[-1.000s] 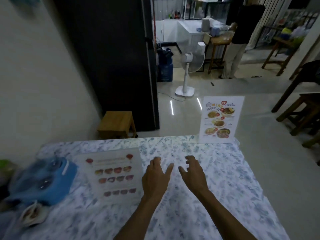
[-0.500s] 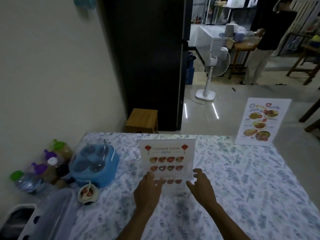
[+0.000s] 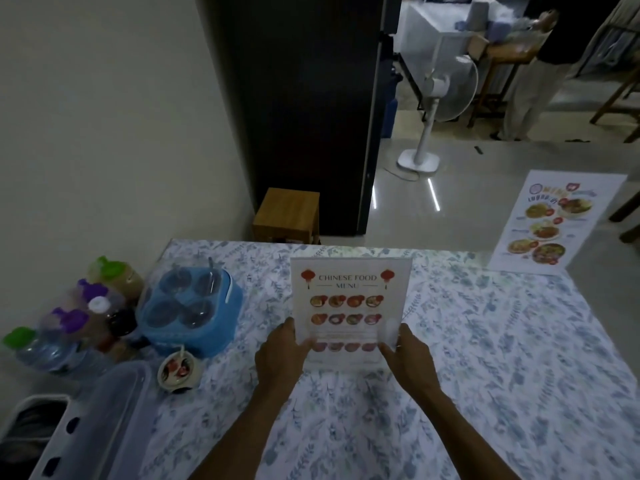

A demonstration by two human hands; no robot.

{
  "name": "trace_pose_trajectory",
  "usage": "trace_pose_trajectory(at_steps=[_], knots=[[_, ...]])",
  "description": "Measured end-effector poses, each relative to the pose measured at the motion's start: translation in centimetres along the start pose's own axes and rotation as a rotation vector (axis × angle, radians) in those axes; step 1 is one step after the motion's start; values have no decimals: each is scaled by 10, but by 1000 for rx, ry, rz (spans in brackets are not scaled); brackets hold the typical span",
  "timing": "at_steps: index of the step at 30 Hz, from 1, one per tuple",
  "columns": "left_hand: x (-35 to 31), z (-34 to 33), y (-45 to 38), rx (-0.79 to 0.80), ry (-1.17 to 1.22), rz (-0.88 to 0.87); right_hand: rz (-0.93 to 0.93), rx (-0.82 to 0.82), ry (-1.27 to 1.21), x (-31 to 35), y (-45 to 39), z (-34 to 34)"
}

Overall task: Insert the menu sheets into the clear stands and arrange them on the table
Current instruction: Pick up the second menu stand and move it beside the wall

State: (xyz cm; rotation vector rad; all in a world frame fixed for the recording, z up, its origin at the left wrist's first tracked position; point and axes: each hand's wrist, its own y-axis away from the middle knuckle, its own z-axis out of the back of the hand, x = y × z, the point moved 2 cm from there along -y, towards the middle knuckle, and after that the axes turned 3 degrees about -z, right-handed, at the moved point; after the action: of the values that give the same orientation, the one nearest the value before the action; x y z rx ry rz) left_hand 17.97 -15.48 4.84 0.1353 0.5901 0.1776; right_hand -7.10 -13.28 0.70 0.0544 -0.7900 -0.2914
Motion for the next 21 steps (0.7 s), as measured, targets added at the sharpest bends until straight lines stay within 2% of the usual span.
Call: trace_pose_trajectory(at_steps=[10,21], knots=[[-30,25,-17,-52,61,-34,57,28,25,19,-32,24],[-41,123,-107,-133,86,-102,173,-10,-39,121,-91,21]])
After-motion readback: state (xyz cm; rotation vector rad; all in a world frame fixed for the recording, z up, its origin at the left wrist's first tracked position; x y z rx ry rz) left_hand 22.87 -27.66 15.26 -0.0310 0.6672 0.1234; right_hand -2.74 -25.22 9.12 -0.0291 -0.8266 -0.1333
